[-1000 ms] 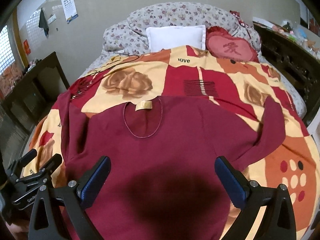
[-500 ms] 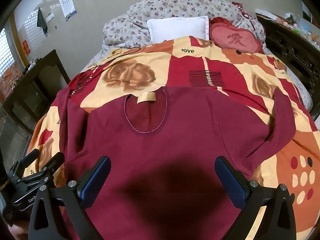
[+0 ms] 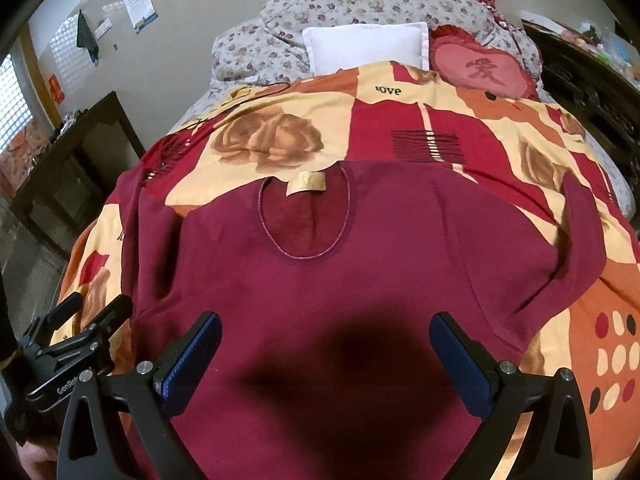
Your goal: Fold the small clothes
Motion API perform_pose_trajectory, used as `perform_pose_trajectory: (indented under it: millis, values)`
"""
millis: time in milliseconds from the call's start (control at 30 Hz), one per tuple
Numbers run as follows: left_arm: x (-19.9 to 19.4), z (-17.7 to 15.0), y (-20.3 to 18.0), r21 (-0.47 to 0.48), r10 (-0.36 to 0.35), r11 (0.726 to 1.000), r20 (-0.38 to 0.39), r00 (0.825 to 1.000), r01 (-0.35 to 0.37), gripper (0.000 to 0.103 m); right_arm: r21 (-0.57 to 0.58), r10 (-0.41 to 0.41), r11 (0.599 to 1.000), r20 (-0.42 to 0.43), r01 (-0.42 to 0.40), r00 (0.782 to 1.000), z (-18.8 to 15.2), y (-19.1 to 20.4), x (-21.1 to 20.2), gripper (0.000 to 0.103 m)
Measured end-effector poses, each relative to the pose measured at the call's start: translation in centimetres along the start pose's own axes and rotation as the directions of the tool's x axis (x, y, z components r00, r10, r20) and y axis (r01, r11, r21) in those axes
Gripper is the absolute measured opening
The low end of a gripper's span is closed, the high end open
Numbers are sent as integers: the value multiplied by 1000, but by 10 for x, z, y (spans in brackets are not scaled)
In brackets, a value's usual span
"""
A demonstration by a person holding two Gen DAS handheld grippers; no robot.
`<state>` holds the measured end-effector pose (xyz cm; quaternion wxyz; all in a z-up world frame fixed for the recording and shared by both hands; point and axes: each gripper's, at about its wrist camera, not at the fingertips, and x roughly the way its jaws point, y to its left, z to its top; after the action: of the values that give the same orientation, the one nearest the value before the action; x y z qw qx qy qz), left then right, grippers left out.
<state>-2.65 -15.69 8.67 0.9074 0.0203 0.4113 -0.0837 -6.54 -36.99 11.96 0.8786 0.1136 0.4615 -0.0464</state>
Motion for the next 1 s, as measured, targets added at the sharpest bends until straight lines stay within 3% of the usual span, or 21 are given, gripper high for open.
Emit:
perform_pose_trajectory:
  millis: [100,400,633,733,800,933,1000]
  values:
    - [1,1,11,-16,-12,1000,3,1000,12,103,-10,10,1000,-15,-10,1000,-1,3,5,103]
    - [19,26,75,-180,-29,983,13,1000,31,103,-75,41,996,-36,-44,999,8,28,19,103]
    - [51,52,88,-244,-64,968,7,998,63,102,-118,84,989,-61,-90,995,22,54,34,103]
    - [67,65,91,-250,-44,967,13,999,46,102,-116,92,988,-70,-100,993,27,58,40,103]
    - [78,71,92,-256,-50,965,-1,999,48,95,-118,96,987,-80,-105,992,30,60,45,103]
    - [104,76,96,-244,-100,967,-95,990,74,43,-122,102,986,-96,-114,990,34,62,55,103]
    - [108,74,100,-243,-125,965,-92,988,99,30,-119,111,985,-104,-123,988,34,62,59,103]
